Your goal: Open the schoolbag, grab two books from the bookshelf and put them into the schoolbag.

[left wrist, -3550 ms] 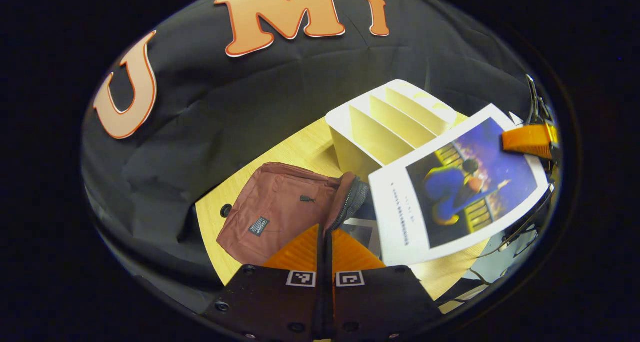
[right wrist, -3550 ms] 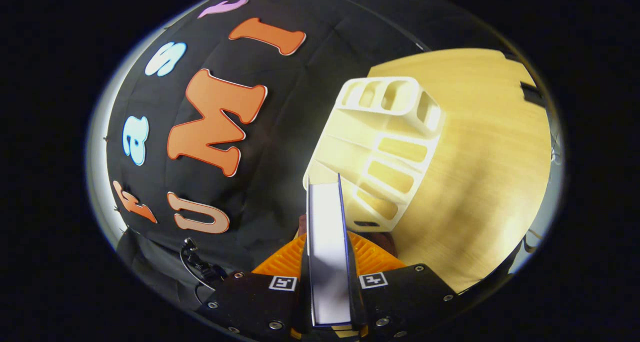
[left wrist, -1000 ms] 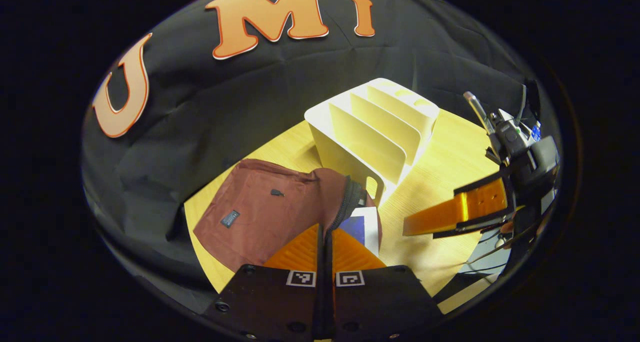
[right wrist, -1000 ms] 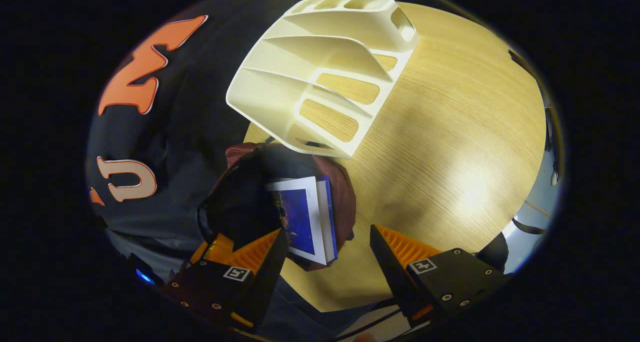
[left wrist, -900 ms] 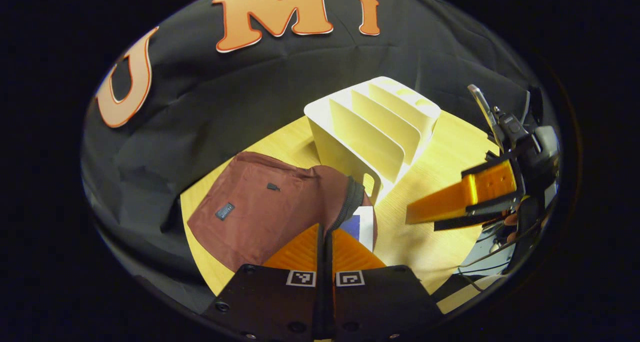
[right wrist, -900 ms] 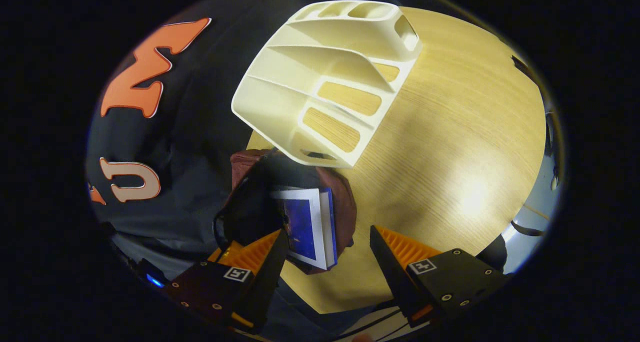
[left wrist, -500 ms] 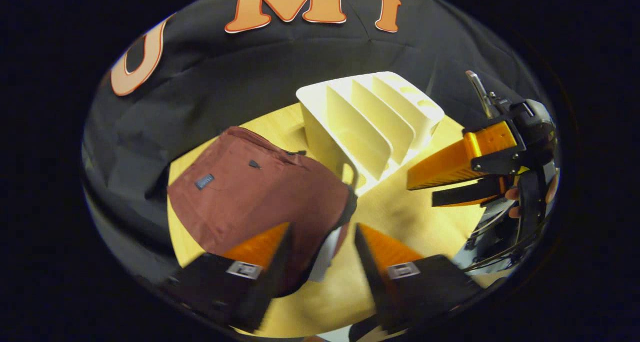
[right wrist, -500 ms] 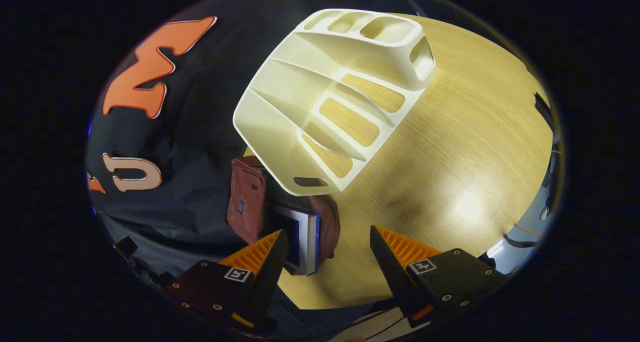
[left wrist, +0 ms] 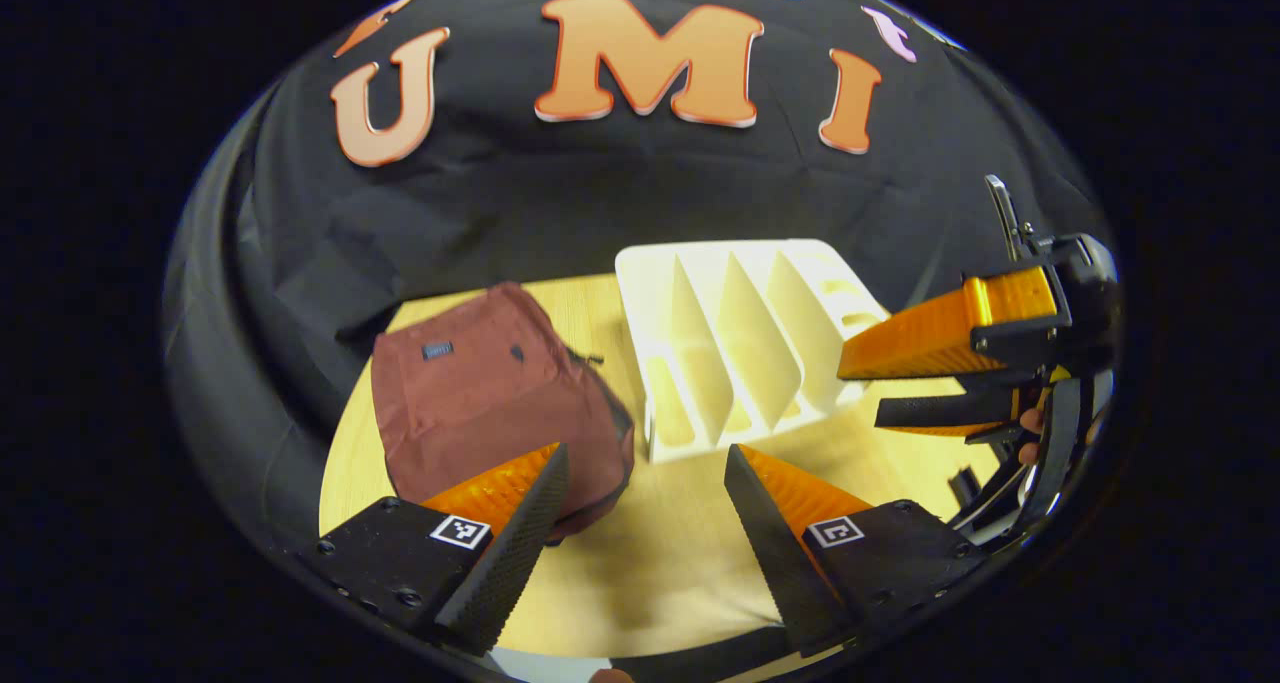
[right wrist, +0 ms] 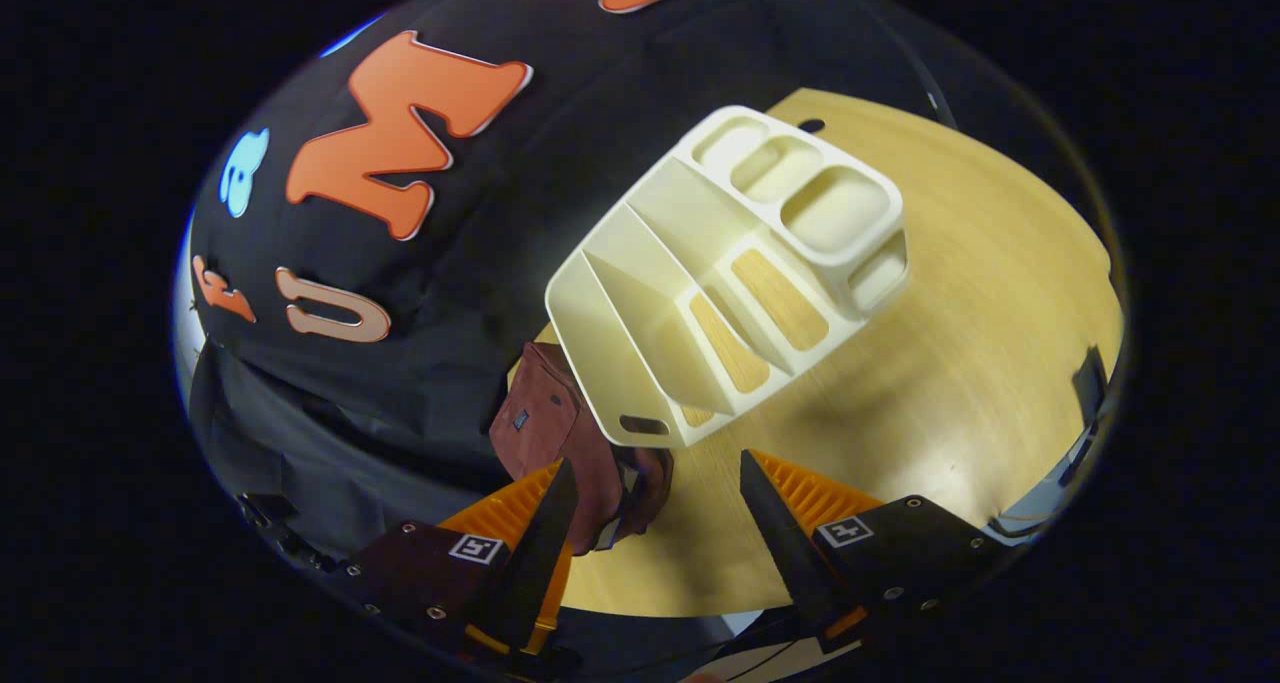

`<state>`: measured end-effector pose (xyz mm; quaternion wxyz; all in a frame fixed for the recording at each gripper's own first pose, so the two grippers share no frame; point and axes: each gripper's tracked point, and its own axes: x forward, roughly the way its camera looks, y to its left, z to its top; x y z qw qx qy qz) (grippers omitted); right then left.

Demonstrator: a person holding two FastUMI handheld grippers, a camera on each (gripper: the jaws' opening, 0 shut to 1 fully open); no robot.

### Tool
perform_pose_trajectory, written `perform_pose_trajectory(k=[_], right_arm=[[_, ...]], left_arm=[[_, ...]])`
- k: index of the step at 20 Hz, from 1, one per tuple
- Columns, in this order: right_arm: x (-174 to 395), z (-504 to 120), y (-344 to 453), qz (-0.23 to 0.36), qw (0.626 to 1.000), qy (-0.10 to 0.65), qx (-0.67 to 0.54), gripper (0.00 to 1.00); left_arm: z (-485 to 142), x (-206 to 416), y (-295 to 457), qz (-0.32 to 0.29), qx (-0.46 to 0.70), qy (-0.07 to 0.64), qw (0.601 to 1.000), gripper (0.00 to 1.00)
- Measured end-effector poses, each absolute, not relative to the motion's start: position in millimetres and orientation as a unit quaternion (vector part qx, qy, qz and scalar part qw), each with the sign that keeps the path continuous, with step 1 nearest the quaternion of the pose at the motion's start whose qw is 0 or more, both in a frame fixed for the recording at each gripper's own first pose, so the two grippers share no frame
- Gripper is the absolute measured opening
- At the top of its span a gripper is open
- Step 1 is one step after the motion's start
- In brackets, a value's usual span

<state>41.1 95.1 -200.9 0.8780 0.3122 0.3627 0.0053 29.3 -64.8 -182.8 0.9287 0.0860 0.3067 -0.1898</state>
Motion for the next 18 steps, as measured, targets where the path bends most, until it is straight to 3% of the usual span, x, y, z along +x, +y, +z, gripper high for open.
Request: perform_pose_trajectory(k=[7, 12, 18], right_arm=[[54, -71, 31, 0.009, 0.970, 0.174, 0.172, 0.97], [45, -28, -6, -0.029, 0.988, 0.089, 0.121, 0.96], [31, -19, -11, -0.050, 0.994, 0.068, 0.068, 0.97]], left_arm=[[-134, 65, -105, -0.197, 0.066, 0.136, 0.969, 0.99], [-120, 74, -115, -0.205, 0.071, 0.060, 0.974, 0.98], [-110, 79, -133, -0.231, 0.037, 0.022, 0.972, 0.96]])
